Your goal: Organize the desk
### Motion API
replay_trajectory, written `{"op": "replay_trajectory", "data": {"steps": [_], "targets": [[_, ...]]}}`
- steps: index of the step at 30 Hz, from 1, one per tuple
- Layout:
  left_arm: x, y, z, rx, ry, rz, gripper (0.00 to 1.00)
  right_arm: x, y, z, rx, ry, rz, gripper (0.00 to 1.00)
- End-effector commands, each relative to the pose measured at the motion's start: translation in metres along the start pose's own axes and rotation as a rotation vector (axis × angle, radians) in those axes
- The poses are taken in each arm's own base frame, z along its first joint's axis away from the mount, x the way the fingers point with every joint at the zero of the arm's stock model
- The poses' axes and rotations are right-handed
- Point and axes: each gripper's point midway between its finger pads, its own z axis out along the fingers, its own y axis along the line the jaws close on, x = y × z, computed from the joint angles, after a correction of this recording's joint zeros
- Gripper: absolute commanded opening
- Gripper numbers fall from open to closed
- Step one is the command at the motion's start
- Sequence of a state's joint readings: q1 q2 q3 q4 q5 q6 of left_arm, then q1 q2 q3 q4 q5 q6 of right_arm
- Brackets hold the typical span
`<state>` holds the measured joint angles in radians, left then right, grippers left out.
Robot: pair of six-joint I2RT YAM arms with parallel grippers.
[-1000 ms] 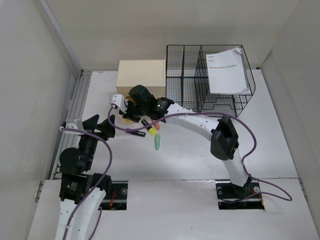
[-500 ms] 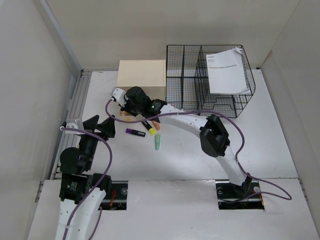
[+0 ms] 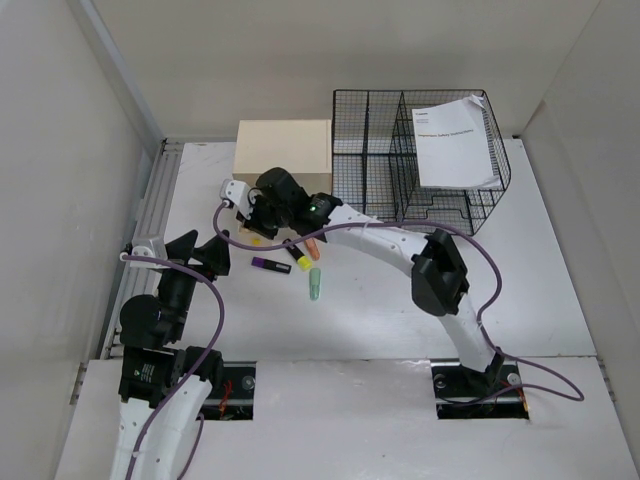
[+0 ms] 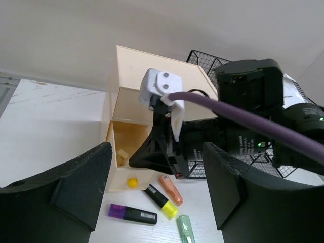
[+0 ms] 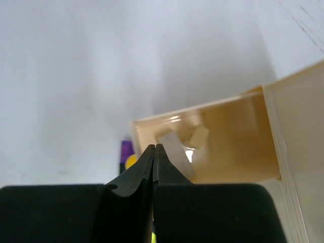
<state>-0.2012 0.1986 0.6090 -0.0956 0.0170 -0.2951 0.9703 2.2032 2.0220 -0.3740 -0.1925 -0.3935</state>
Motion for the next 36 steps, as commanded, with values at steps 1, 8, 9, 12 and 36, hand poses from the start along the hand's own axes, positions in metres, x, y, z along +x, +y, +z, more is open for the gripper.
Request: {"op": "replay_trajectory", "data": {"steps": [1, 8, 9, 12, 36], "targets": [[-0.02, -0.005, -0.002, 0.014, -0.065, 0.003, 0.69, -0.065, 0.025, -0.045, -0.178, -0.164, -0.069, 0.0], [-0.02, -0.005, -0.002, 0.014, -0.065, 0.003, 0.69, -0.048, 0.034, -0.043, -0.211, -0.128, -0.064, 0.0], [-0.022, -0.006, -0.004, 0.017, -0.073, 0.003, 0.69, -0.042, 0.035, -0.04, -0.218, -0.111, -0.058, 0.0], [-0.022, -0.006, -0.004, 0.017, -0.073, 0.003, 0.69, -0.031, 0.04, -0.035, -0.24, -0.082, -0.046, 0.0], [-0.02, -0.005, -0.002, 0.014, -0.065, 0.003, 0.69, 0.005, -0.084, 0.001, 0.494, 0.043, -0.002, 0.0]]}}
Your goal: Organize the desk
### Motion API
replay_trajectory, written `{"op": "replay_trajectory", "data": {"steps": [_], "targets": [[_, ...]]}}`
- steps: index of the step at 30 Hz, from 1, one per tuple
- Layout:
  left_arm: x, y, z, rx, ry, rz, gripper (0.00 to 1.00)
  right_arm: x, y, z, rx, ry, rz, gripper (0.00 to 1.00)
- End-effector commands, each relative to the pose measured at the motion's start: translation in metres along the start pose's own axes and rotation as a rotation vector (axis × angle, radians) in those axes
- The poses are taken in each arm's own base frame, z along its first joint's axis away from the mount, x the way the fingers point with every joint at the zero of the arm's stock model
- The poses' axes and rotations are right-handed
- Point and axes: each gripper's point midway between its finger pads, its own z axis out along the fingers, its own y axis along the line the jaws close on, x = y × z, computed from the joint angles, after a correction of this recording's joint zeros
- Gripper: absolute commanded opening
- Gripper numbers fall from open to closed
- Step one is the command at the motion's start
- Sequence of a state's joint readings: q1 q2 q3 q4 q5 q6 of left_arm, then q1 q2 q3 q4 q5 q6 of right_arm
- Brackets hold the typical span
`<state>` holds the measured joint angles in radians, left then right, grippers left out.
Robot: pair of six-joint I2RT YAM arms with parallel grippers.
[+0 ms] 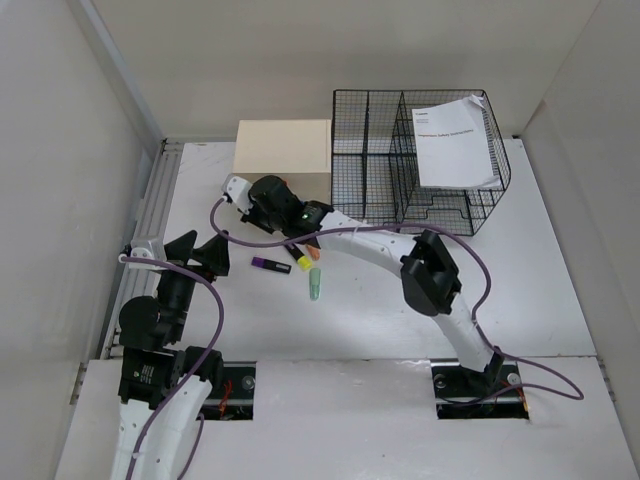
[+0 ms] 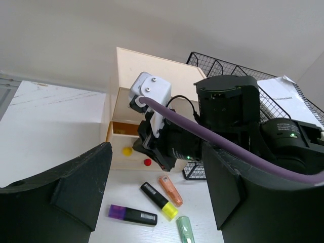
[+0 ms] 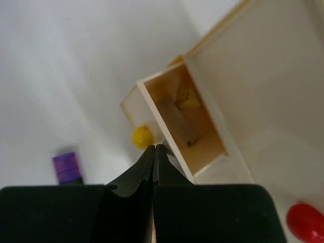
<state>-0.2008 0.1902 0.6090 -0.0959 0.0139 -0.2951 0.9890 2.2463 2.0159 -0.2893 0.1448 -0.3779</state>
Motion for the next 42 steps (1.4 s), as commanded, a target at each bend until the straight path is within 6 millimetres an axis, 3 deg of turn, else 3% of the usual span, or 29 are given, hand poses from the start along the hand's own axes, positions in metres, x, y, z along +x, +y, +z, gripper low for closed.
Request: {"op": "replay_trajectory", "data": {"steps": [1, 11, 15, 17, 18, 19, 21, 22, 23, 24, 25, 26, 27, 28, 29, 31, 32, 33, 34, 35, 36, 37, 39, 40, 41, 42], "targets": [[-0.018, -0.004, -0.001, 0.006, -0.059, 0.003, 0.69, -0.011, -0.039, 0.01, 0.187, -0.028, 0.005, 0.0], [-0.018, -0.004, -0.001, 0.006, -0.059, 0.003, 0.69, -0.005, -0.059, 0.028, 0.339, -0.021, 0.008, 0.0], [-0.019, -0.002, -0.001, -0.003, -0.062, 0.003, 0.69, -0.003, -0.075, 0.025, 0.451, -0.029, 0.023, 0.0], [-0.019, -0.002, -0.001, -0.003, -0.062, 0.003, 0.69, -0.012, -0.075, 0.02, 0.435, -0.056, 0.027, 0.0], [-0.019, -0.002, -0.001, -0.003, -0.062, 0.003, 0.69, -0.003, -0.065, 0.022, 0.387, -0.039, 0.012, 0.0], [-0.019, -0.002, -0.001, -0.003, -0.062, 0.003, 0.69, -0.02, -0.054, 0.015, 0.281, -0.084, -0.008, 0.0], [-0.019, -0.002, -0.001, -0.003, -0.062, 0.003, 0.69, -0.01, -0.027, 0.004, 0.104, -0.031, -0.061, 0.0], [-0.019, -0.003, -0.001, -0.003, -0.062, -0.009, 0.69, -0.023, -0.022, -0.015, 0.036, -0.058, -0.078, 0.0], [-0.019, -0.003, -0.001, -0.002, -0.062, -0.019, 0.71, -0.028, -0.005, -0.024, -0.067, -0.084, -0.083, 0.05], [-0.019, -0.004, -0.001, -0.001, -0.062, -0.045, 0.73, -0.026, -0.001, -0.035, -0.1, -0.086, -0.099, 0.09], [-0.024, -0.007, -0.002, 0.003, -0.072, -0.068, 0.73, -0.008, 0.009, -0.041, -0.136, -0.054, -0.102, 0.18], [-0.027, -0.006, -0.001, -0.005, -0.088, -0.094, 0.74, -0.021, 0.005, -0.064, -0.15, -0.088, -0.1, 0.26], [-0.03, -0.006, -0.001, -0.013, -0.102, -0.122, 0.74, -0.015, 0.007, -0.074, -0.167, -0.073, -0.112, 0.45], [-0.031, -0.007, -0.001, -0.012, -0.103, -0.153, 0.76, 0.002, 0.015, -0.08, -0.193, -0.036, -0.114, 0.53], [-0.039, -0.01, -0.001, -0.008, -0.135, -0.216, 0.76, -0.004, 0.007, -0.099, -0.194, -0.056, -0.108, 0.53], [-0.042, -0.012, -0.003, 0.005, -0.169, -0.289, 0.72, 0.0, -0.002, -0.116, -0.199, -0.072, -0.095, 0.13], [-0.027, -0.008, 0.003, -0.003, -0.15, -0.325, 0.52, 0.001, -0.007, -0.134, -0.192, -0.09, -0.089, 0.0], [-0.03, -0.017, 0.004, 0.052, -0.175, -0.4, 0.4, -0.001, -0.01, -0.145, -0.203, -0.118, -0.083, 0.0], [-0.005, -0.019, 0.016, 0.079, -0.12, -0.473, 0.23, -0.006, -0.026, -0.164, -0.181, -0.168, -0.071, 0.0], [-0.005, -0.019, 0.016, 0.079, -0.119, -0.474, 0.23, 0.003, -0.032, -0.162, -0.171, -0.15, -0.062, 0.0], [0.017, -0.026, 0.023, 0.133, -0.069, -0.504, 0.19, -0.016, -0.049, -0.184, -0.135, -0.216, -0.06, 0.0], [0.04, -0.026, 0.035, 0.132, 0.009, -0.556, 0.19, -0.012, -0.066, -0.191, -0.112, -0.224, -0.045, 0.19], [0.078, -0.026, 0.045, 0.148, 0.108, -0.602, 0.19, -0.016, -0.086, -0.208, -0.095, -0.26, 0.0, 0.37], [0.087, -0.035, 0.052, 0.208, 0.14, -0.614, 0.25, -0.025, -0.092, -0.225, -0.113, -0.309, 0.017, 0.4], [0.096, -0.036, 0.056, 0.215, 0.163, -0.628, 0.29, -0.021, -0.114, -0.233, -0.08, -0.332, 0.048, 0.41], [0.101, -0.034, 0.061, 0.206, 0.174, -0.639, 0.33, -0.015, -0.12, -0.238, -0.09, -0.336, 0.096, 0.41]]}}
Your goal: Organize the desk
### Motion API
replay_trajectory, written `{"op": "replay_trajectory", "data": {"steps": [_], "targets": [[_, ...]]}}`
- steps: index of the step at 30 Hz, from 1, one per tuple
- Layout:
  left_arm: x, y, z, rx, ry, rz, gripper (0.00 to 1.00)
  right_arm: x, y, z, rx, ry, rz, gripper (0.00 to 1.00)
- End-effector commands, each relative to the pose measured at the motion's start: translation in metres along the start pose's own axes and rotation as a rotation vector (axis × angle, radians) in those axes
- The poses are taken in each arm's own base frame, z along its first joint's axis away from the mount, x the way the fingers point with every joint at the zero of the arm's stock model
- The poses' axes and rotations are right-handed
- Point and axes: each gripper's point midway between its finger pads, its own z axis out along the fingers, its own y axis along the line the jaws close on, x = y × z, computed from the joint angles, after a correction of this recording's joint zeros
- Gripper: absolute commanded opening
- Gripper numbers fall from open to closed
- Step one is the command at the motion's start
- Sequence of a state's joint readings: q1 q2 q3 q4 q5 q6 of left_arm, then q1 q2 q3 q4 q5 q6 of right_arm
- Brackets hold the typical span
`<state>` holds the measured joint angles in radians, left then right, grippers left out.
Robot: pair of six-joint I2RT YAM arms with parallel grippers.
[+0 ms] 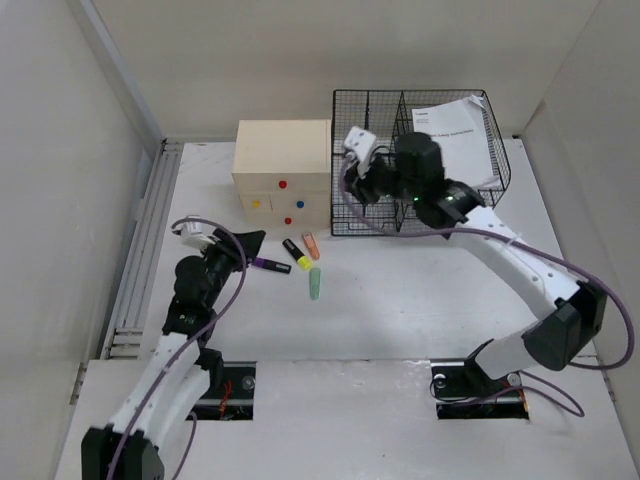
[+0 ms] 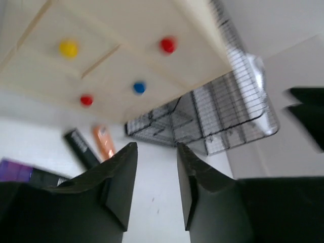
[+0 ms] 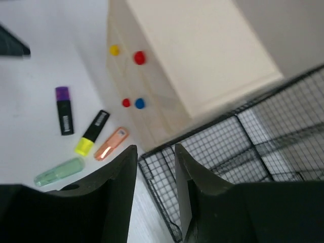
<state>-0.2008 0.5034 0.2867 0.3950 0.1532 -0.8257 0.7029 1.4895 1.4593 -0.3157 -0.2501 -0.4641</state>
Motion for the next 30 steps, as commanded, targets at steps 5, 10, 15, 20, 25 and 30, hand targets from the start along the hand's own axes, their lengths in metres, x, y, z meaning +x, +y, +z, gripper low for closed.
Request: {"op": "replay_trajectory", "data": {"steps": [5, 10, 15, 20, 25, 30], "targets": [[0.018, -0.02, 0.048, 0.146, 0.103, -0.092, 0.39, -0.029, -0.035, -0.056, -0.063, -0.214, 0.141, 0.38], [0.042, -0.008, 0.078, 0.11, 0.159, -0.14, 0.43, -0.034, -0.044, -0.075, -0.031, -0.252, 0.149, 0.36], [0.047, 0.004, 0.104, 0.053, 0.11, -0.168, 0.47, -0.033, -0.042, -0.079, -0.031, -0.259, 0.164, 0.36], [0.061, 0.004, 0.128, 0.007, 0.107, -0.158, 0.49, -0.035, -0.044, -0.085, -0.018, -0.269, 0.166, 0.35], [0.059, 0.006, 0.146, -0.032, 0.072, -0.146, 0.5, -0.033, -0.044, -0.087, -0.009, -0.267, 0.167, 0.35], [0.067, 0.014, 0.156, -0.083, 0.087, -0.142, 0.5, -0.04, -0.045, -0.093, 0.007, -0.285, 0.164, 0.35]]}}
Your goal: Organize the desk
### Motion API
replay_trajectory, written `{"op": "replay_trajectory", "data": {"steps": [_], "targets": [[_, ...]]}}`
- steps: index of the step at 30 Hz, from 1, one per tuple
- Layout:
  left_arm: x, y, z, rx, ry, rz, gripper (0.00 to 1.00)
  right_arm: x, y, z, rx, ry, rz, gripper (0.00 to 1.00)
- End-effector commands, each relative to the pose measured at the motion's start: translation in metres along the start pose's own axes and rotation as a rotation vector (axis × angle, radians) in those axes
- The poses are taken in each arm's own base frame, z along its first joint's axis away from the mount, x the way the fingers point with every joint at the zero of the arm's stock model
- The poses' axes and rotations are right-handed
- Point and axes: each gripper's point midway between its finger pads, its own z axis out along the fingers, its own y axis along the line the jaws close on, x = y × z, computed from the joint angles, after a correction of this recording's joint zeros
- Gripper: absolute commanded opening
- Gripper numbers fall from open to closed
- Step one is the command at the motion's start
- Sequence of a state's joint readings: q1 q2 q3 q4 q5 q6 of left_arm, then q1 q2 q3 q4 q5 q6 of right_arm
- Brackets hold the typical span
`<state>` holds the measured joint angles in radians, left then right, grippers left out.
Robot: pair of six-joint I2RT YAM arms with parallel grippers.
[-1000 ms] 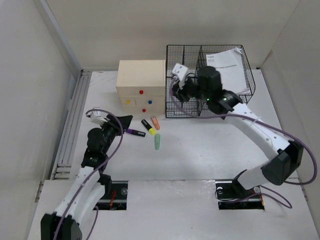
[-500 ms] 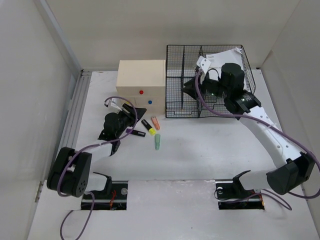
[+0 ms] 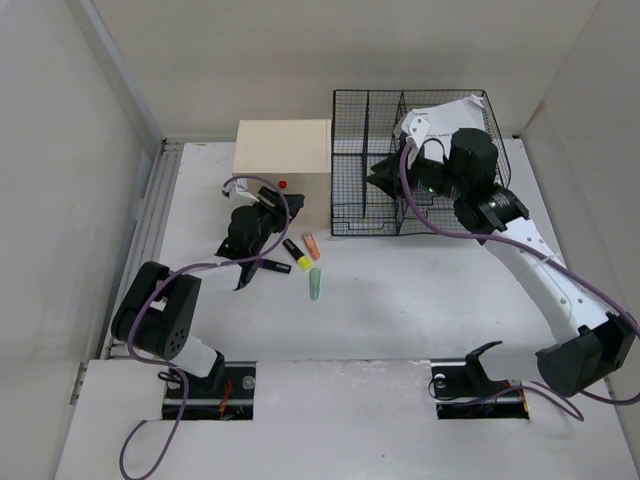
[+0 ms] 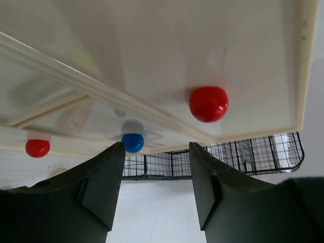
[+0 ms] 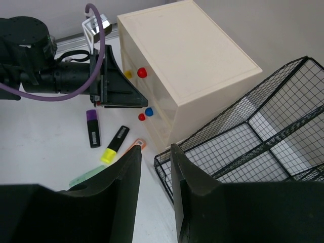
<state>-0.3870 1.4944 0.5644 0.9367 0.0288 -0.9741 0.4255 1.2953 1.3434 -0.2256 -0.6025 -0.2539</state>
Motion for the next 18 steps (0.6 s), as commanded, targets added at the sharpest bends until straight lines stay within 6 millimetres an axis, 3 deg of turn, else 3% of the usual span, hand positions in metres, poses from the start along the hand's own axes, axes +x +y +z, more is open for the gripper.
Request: {"op": "replay_trajectory", "data": {"steps": [1, 13, 17, 18], "targets": [[-0.012, -0.011, 0.011, 0.009, -0.05, 0.006, 0.5, -0.03, 0.001, -0.011, 0.012, -0.088, -0.045, 0.35], [0.002, 0.006, 0.03, -0.05, -0.015, -0.001, 0.47, -0.023, -0.002, -0.009, 0.028, -0.077, -0.029, 0.35], [0.003, 0.005, 0.033, -0.055, -0.023, 0.001, 0.31, -0.023, -0.002, -0.009, 0.028, -0.077, -0.029, 0.35], [0.003, 0.005, 0.033, -0.055, -0.023, 0.001, 0.19, -0.023, -0.002, -0.009, 0.028, -0.077, -0.029, 0.35]]}}
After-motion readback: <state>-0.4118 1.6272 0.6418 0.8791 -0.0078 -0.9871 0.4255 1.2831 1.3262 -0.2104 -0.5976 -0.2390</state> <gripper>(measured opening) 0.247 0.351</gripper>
